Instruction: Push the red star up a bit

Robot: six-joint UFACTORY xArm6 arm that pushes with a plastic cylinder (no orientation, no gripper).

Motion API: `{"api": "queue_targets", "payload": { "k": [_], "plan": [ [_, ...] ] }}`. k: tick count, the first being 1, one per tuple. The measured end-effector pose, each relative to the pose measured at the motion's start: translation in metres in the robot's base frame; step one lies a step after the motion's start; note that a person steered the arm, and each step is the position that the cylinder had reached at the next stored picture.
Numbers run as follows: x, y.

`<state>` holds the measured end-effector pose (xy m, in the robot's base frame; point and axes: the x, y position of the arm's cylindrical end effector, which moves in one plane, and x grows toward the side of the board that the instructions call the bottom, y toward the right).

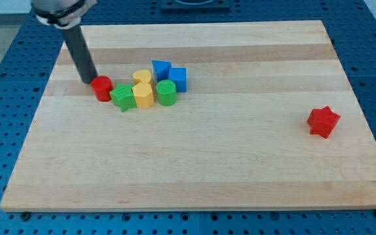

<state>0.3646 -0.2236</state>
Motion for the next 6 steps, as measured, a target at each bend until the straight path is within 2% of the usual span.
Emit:
{"api": "queue_targets", "payload": {
  "k": [1,2,4,5,6],
  "plan": [
    [0.026,-0.001],
    [0.035,0.011],
    [0.001,0.028],
    [0.009,0.008],
    [0.057,-0.01]
  ]
}}
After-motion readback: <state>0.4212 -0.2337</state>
